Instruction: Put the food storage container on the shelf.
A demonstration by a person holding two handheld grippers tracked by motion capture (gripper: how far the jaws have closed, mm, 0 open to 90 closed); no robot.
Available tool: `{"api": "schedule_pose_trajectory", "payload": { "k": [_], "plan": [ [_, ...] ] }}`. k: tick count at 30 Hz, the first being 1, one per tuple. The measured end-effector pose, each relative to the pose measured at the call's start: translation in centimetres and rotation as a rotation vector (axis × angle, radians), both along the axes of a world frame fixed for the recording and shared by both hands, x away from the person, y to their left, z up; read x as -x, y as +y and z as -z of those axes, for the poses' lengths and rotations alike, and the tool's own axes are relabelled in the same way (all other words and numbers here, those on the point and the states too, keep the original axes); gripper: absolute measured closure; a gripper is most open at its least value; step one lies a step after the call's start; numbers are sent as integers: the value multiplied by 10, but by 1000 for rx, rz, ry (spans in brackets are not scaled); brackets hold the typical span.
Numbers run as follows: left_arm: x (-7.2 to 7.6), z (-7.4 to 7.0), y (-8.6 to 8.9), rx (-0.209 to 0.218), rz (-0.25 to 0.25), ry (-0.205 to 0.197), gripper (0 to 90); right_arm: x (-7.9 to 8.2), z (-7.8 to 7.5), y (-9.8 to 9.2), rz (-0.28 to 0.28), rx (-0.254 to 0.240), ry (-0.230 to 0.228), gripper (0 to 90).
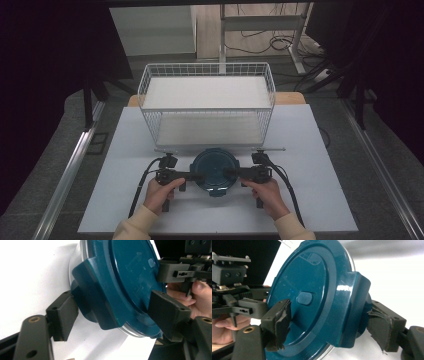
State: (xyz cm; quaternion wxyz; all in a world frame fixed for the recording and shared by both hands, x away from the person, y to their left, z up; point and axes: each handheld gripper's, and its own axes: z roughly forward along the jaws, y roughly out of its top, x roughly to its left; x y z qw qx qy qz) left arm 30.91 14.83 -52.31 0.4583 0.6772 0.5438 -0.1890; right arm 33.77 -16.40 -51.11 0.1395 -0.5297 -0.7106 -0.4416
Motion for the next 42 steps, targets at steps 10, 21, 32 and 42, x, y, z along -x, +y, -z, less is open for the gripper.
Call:
{"api": "schedule_pose_trajectory", "payload": {
  "k": [10, 21, 32, 42],
  "plan": [
    [11, -11, 2, -4, -3, -40, 397, 11, -4, -9, 25, -48, 31, 345],
    [29, -31, 5, 13, -4, -145, 471, 33, -17, -14, 11, -76, -50, 373],
    [48, -71, 7, 18, 13, -294, 493, 49, -54, -16, -27, -108, -215, 373],
    [58, -88, 8, 22, 24, -360, 500, 58, -74, -17, -46, -103, -301, 372]
  ]
}}
